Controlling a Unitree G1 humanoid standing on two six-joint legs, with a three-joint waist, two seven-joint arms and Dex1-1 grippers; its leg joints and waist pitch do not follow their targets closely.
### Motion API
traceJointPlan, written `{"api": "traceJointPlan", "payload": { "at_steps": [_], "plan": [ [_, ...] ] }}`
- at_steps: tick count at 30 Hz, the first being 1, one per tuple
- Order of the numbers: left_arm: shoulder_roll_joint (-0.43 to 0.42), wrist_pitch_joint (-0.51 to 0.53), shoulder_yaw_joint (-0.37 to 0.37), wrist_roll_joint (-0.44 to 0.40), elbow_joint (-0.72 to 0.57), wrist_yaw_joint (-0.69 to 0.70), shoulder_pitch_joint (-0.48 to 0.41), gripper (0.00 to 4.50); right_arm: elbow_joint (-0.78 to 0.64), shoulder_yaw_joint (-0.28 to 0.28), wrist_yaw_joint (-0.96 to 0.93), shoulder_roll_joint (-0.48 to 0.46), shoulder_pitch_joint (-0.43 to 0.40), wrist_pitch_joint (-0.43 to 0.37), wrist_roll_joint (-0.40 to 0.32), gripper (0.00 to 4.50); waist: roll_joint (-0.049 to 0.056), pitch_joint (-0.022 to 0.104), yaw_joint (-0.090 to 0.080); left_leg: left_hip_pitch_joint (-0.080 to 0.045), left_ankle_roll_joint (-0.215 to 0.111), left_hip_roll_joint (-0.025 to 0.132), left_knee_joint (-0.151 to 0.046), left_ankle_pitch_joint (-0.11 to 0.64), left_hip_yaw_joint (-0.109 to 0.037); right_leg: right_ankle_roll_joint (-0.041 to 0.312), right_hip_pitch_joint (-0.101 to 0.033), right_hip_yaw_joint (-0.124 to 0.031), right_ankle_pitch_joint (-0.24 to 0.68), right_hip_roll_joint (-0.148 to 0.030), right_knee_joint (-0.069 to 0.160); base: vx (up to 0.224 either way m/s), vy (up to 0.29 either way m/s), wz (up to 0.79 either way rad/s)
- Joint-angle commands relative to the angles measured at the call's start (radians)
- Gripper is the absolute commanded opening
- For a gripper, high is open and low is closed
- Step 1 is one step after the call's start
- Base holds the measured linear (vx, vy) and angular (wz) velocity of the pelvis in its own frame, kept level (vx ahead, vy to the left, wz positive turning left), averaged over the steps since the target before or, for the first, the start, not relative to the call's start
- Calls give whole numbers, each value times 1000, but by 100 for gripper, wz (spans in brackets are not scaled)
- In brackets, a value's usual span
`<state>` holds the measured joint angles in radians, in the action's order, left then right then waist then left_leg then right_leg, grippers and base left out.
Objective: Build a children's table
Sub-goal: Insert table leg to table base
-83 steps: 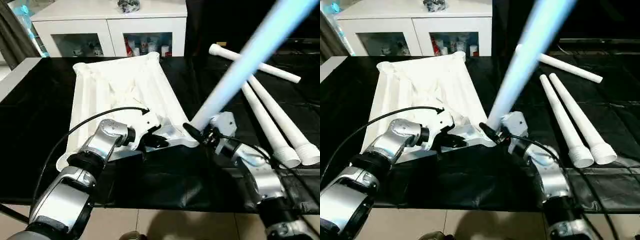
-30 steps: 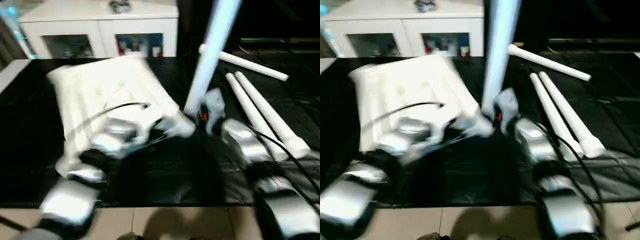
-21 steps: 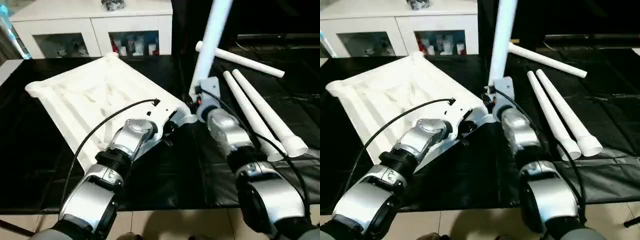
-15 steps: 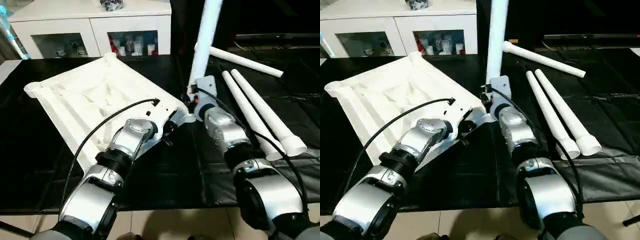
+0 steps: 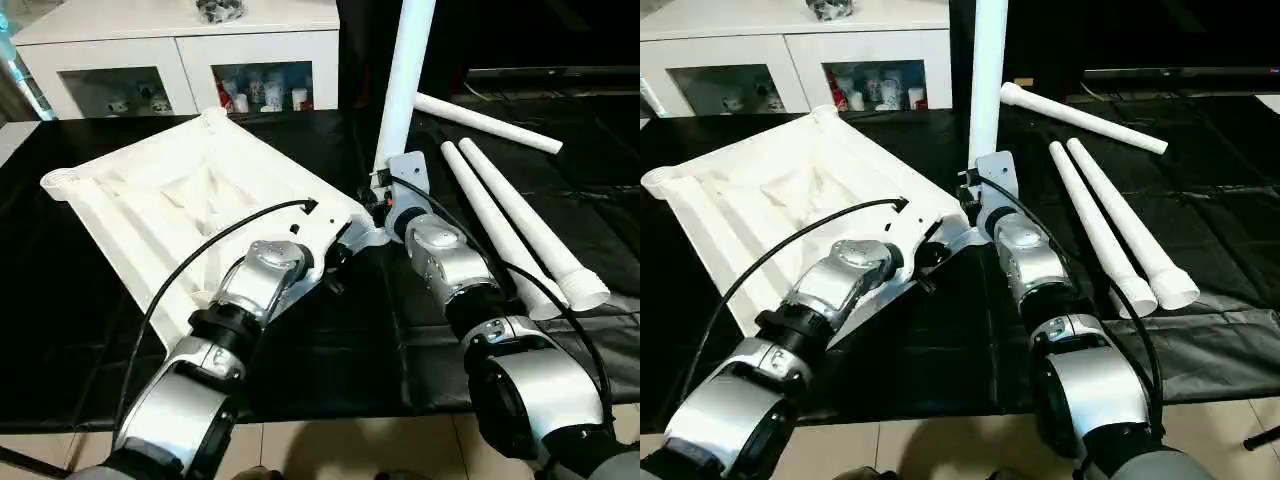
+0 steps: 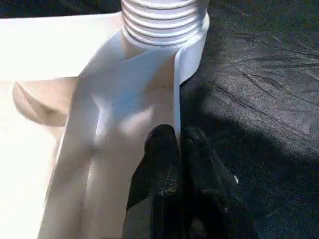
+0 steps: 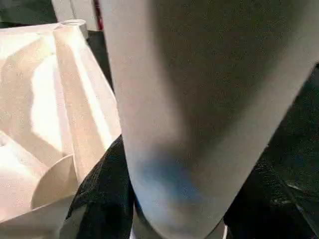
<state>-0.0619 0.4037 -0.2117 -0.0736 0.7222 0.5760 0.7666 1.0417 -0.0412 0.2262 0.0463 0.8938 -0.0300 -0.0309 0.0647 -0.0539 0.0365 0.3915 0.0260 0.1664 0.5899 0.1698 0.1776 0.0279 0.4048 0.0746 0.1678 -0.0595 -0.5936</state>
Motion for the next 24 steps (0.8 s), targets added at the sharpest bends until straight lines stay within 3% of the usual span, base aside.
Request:
{"api": "traceJointPlan", "payload": {
  "at_steps": [1,2,7,8,14,24],
  "plan": [
    [6,-108,-11,20,-127,63,44,0,87,27,96,-37,-66,-48,-10,191,-10,73,11,-12,-89,60,-61,203,-27,247,-62,-48,162,-99,69,0,0,0],
    [-25,-118,-20,28,-140,122,29,0,67,41,186,-5,-81,-44,-8,191,-5,73,12,-14,-92,60,-59,206,-26,248,-62,-48,162,-100,70,0,0,0],
    [-88,-168,-33,31,-128,215,9,0,6,81,392,69,-127,-42,-8,191,-3,72,22,-18,-95,66,-60,211,-25,251,-59,-48,168,-97,68,0,0,0],
    [-104,-184,-37,28,-122,234,6,0,-11,91,440,86,-140,-39,-9,191,-3,72,31,-19,-95,66,-60,222,-25,242,-60,-46,184,-95,70,0,0,0],
    [-104,-184,-37,28,-122,234,6,0,-11,91,440,86,-140,-39,-9,191,-2,71,38,-23,-58,69,-64,244,-27,240,-54,-50,214,-99,69,0,0,0],
    [-104,-184,-37,28,-122,234,6,0,-11,91,440,86,-140,-39,-9,191,-3,72,43,-21,-62,67,-63,230,-27,231,-54,-49,218,-99,70,0,0,0]
  ]
}}
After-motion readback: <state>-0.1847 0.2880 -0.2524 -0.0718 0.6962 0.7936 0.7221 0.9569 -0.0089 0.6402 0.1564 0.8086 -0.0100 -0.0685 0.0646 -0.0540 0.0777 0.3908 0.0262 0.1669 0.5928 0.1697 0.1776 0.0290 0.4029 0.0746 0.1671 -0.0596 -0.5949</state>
